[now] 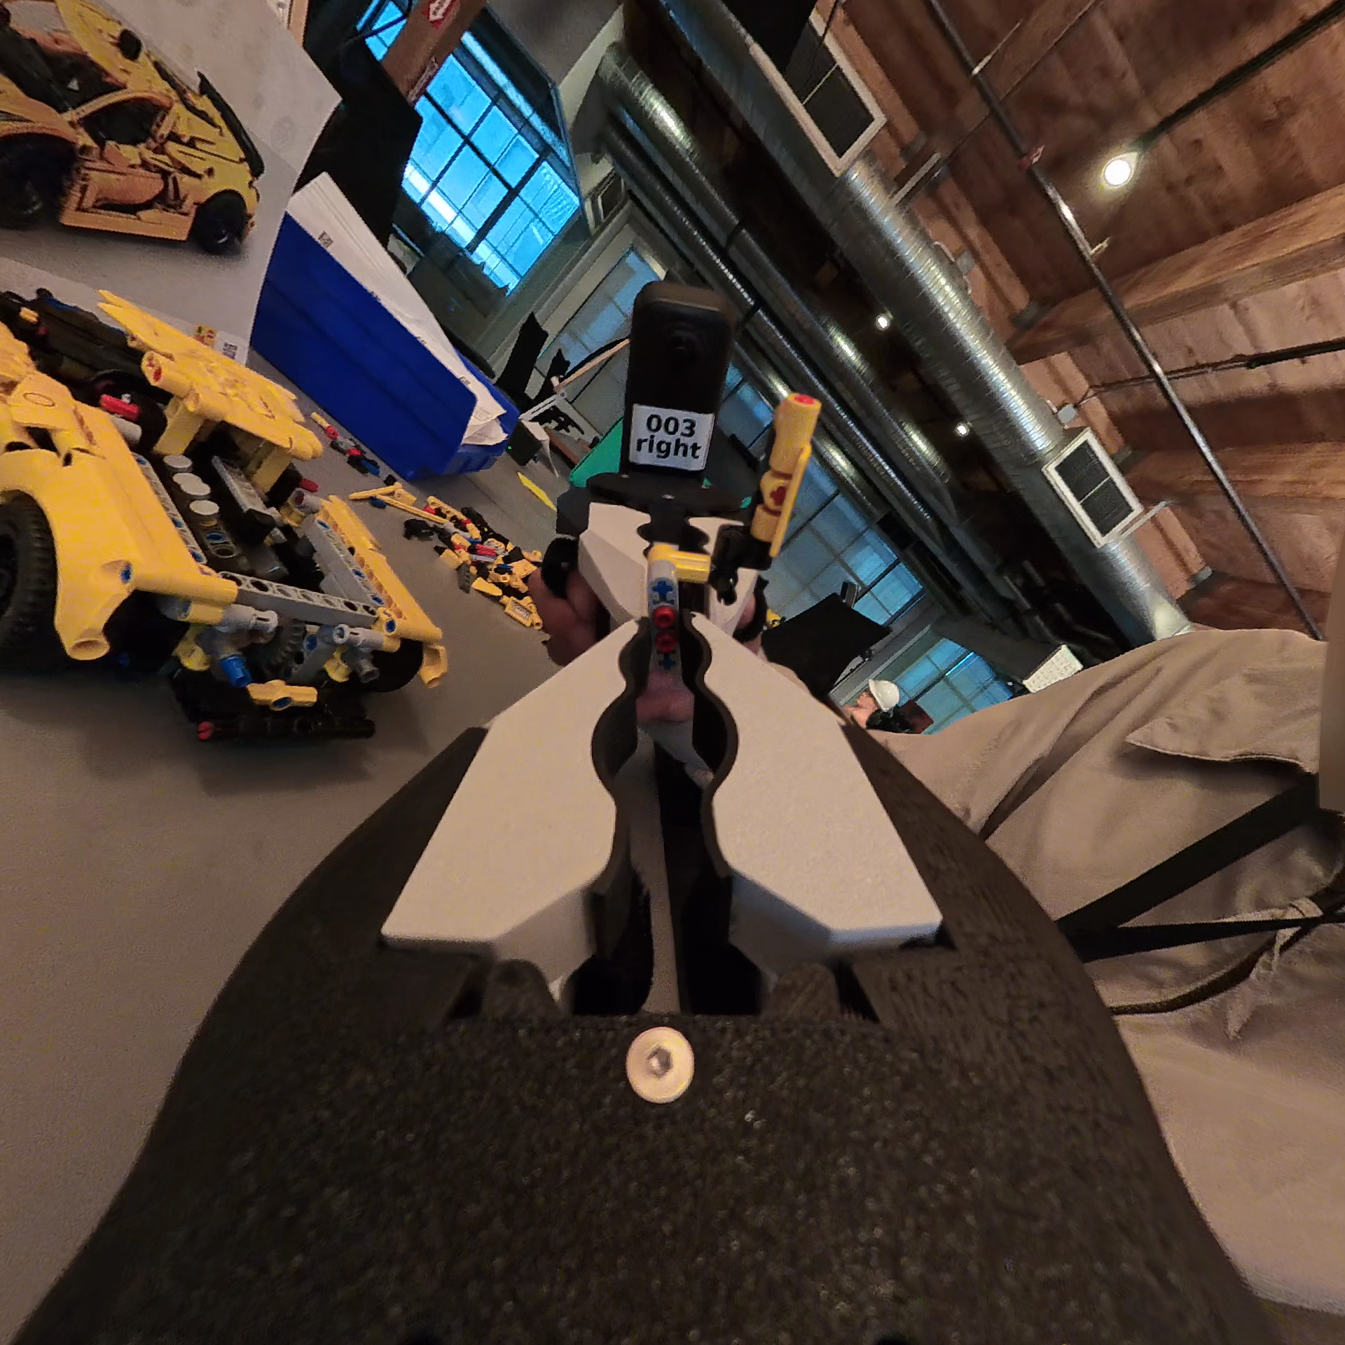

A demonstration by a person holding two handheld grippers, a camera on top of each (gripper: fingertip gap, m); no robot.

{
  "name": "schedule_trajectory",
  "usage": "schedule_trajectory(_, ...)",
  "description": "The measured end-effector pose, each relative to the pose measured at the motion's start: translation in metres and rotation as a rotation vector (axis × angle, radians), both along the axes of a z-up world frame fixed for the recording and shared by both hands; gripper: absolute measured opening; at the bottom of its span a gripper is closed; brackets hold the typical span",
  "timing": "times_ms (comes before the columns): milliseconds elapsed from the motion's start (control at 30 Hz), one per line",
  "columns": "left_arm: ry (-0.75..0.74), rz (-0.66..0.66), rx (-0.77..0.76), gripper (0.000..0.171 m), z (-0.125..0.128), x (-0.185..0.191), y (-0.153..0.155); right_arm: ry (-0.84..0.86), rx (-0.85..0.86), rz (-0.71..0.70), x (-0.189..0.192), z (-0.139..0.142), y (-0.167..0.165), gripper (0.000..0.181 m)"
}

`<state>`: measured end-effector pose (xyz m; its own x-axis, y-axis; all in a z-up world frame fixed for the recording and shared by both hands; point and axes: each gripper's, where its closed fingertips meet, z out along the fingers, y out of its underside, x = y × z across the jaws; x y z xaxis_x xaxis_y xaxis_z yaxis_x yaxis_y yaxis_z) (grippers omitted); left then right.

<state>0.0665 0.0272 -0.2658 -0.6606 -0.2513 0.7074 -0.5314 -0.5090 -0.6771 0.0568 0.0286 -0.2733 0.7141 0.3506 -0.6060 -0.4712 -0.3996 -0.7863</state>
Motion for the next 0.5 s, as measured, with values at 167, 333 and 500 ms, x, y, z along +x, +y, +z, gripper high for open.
schedule_trajectory(167,-0.01,0.01,0.044,0.006,-0.003,0.001,-0.002,-0.022,-0.023,-0.01,0.004,-0.005,-0.001,0.003)
schedule_trajectory(333,-0.094,0.033,0.259,0.006,-0.01,-0.005,-0.007,-0.088,-0.048,-0.003,0.0,-0.014,-0.005,0.002)
schedule_trajectory(500,-0.197,-0.01,0.419,0.006,-0.012,-0.016,-0.02,-0.079,-0.058,0.1,-0.008,-0.014,-0.019,0.002)
